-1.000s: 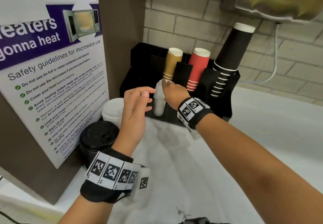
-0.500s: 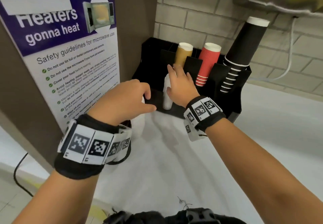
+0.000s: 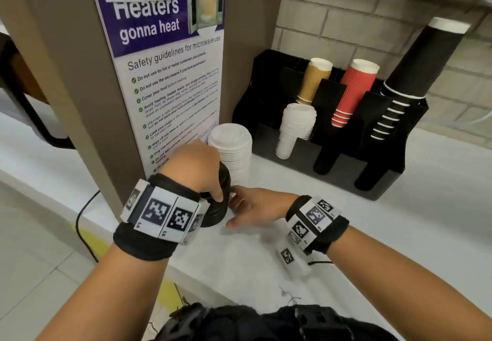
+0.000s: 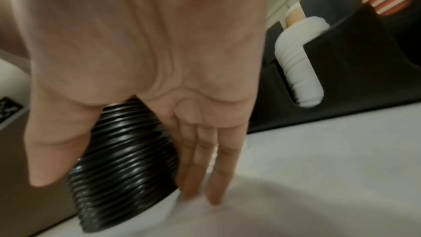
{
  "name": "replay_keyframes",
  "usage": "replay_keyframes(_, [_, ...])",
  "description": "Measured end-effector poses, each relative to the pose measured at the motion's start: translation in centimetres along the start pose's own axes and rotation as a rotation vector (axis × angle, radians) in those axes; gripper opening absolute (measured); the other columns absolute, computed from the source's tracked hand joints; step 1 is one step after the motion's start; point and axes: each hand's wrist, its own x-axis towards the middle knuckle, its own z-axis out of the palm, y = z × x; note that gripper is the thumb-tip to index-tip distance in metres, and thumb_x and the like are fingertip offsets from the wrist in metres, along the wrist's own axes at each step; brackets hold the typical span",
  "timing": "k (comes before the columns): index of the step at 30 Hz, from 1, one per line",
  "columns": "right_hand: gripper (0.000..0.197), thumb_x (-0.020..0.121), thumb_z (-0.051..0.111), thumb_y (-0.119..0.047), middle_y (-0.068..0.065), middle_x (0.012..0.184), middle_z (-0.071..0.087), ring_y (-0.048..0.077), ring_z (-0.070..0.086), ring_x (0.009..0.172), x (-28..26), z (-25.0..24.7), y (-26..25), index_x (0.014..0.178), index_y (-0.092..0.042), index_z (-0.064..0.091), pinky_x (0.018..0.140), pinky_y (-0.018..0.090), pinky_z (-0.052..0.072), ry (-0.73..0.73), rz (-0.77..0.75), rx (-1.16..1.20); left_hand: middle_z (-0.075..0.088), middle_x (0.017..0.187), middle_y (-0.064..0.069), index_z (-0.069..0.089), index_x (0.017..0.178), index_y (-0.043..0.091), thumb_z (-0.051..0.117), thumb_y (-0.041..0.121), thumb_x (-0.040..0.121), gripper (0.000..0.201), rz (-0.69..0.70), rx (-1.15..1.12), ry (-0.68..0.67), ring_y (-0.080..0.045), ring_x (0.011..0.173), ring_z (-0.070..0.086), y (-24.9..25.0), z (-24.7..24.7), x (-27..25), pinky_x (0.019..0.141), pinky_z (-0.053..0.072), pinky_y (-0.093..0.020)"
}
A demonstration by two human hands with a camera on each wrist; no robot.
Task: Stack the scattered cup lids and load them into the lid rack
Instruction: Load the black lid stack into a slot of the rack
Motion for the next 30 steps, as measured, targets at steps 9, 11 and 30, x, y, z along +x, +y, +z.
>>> replay_keyframes(9, [0.091,0.071,0.086,-0.025,0.001,0.127,0.056,0.012,0.057,0.108,-1.8,0.2,2.0,0.142,-0.022,0.03,0.096,0.025,0.046,0.042,0.006,0.166,0.058,0.11,-0.001,0.053,0.12,0.015,0.084,0.034,0.066,0.065,0.216,-0.052,-0.025,-0.019,0.094,0.06,2.1,0.2,0.0,0.068,0.046,-0.027])
replay_keyframes(11, [0.082,0.068,0.087,-0.014,-0.008,0.125,0.058,0.002,0.056,0.112,-2.8,-0.3,2.6,0.134,-0.021,0.04,0.095,0.017,0.045,0.046,-0.045,0.239,0.054,0.111,-0.001,0.053,0.122,0.016,0.085,0.032,0.065,0.067,0.312,-0.048,0.002,-0.018,0.092,0.057,3.5,0.5,0.2,0.066,0.044,-0.027])
replay_keyframes(30, [0.088,0.073,0.083,-0.023,0.001,0.128,0.055,0.019,0.059,0.112,-3.6,-3.4,9.8,0.143,-0.019,0.03,0.099,0.036,0.049,0.55,0.218,0.412,0.056,0.13,-0.004,0.044,0.142,0.015,0.086,0.012,0.068,0.086,0.637,-0.158,0.008,-0.023,0.121,0.053,9.2,-3.1,10.4,0.092,0.045,-0.028])
